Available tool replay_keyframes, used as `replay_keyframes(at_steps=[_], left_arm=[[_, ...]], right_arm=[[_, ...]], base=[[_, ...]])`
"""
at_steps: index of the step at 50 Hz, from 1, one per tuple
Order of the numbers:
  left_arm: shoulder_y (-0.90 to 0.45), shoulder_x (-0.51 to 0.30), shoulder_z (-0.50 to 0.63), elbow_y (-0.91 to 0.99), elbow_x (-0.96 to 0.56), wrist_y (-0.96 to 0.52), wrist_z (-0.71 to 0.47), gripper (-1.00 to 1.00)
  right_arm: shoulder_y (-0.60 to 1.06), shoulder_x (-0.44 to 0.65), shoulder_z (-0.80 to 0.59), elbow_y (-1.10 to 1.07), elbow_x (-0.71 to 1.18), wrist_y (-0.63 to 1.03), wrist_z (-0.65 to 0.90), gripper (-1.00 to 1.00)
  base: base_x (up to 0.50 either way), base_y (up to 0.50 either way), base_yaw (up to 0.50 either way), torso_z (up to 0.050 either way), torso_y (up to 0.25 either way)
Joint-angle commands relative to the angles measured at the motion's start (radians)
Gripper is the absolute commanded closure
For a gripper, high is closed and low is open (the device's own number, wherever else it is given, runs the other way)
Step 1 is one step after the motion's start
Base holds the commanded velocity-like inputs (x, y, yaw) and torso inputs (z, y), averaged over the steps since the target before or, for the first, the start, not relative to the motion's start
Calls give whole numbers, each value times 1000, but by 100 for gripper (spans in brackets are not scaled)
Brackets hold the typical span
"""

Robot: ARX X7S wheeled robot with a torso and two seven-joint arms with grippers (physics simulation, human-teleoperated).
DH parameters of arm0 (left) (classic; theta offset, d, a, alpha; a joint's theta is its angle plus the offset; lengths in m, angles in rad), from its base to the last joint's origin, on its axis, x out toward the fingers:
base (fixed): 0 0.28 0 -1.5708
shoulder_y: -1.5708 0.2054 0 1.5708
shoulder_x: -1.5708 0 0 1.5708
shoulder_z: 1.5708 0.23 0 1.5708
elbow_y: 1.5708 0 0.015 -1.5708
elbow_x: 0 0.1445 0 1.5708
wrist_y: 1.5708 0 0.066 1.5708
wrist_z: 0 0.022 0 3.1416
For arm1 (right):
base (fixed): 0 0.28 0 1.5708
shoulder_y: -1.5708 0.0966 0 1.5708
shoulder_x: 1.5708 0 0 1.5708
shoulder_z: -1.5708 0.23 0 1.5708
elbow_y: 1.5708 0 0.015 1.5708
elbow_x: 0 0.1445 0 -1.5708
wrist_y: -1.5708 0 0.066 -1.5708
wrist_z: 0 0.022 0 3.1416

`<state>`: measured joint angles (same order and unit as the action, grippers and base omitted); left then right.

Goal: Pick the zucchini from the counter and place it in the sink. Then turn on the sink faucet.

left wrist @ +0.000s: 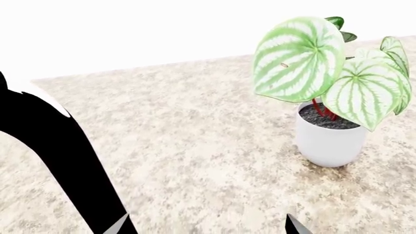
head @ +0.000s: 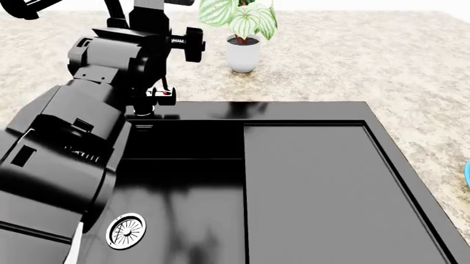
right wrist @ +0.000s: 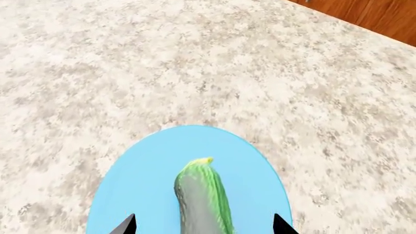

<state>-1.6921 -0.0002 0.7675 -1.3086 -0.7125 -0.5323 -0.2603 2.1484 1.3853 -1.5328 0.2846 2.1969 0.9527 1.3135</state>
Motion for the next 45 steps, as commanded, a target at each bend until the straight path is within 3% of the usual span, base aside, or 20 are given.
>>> replay_keyframes(at_steps=[1,27,45], left_arm=[[14,0,-41,0,44,-4,6,-100],[29,0,-118,0,125,-12,13,-100],[35,0,-103,0,112,-9,12,-100]], right_arm=[[-73,35,-22,-2,-24,-47,-61,-100],[-159,45,-56,11,-11,-63,-117,-100],[-276,43,-111,20,-19,-161,-213,-100]], base=[[0,0,0,0,0],[0,0,0,0,0],[0,0,0,0,0]])
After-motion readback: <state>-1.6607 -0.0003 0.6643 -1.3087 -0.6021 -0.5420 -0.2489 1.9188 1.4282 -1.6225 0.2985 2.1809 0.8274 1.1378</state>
